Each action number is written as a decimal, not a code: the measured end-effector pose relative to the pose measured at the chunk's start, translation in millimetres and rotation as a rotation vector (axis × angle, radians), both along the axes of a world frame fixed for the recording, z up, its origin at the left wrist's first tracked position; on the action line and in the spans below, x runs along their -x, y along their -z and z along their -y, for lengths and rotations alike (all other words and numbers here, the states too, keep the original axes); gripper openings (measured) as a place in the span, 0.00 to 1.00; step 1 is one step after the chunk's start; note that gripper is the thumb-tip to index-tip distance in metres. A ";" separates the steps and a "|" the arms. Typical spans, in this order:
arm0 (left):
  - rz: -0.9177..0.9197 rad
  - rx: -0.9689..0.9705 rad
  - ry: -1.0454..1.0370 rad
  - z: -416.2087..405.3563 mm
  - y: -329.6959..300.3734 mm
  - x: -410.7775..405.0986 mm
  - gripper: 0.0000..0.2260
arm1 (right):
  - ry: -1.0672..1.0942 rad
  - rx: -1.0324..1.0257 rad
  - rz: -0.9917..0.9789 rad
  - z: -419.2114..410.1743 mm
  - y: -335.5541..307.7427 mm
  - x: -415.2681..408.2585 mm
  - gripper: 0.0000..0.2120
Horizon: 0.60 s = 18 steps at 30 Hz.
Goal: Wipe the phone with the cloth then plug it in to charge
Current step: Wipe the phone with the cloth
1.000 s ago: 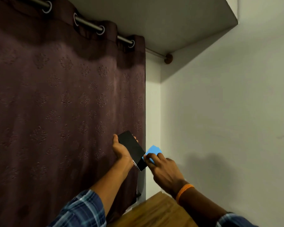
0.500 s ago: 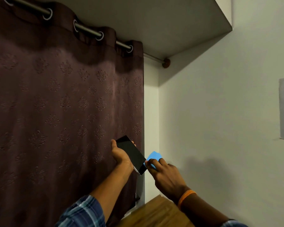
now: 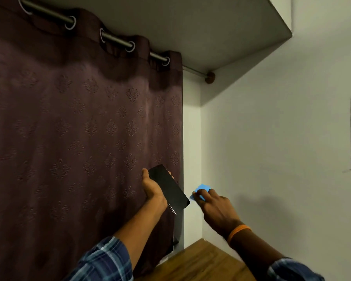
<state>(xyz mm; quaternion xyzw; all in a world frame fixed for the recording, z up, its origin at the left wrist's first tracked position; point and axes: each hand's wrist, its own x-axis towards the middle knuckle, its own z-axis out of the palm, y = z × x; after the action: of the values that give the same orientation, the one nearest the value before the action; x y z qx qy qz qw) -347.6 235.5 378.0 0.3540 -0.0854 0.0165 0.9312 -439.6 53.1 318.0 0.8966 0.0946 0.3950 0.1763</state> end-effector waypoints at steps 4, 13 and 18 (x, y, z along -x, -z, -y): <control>0.026 -0.128 0.091 -3.8 2.3 4.4 0.34 | 0.031 -0.318 0.045 -10.8 -25.6 -0.7 0.29; 0.067 -0.343 0.009 5.6 13.0 11.3 0.22 | -0.208 -0.325 0.031 -67.6 -88.1 -18.8 0.27; 0.088 -0.363 -0.011 -3.4 9.9 9.0 0.22 | -0.239 -0.388 -0.005 -69.2 -82.1 -32.0 0.26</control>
<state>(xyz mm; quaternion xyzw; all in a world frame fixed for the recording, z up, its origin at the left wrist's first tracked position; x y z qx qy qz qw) -356.7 238.9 368.1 0.5156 -0.1258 0.0214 0.8473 -407.6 122.3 400.1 0.8971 0.1229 0.4217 -0.0478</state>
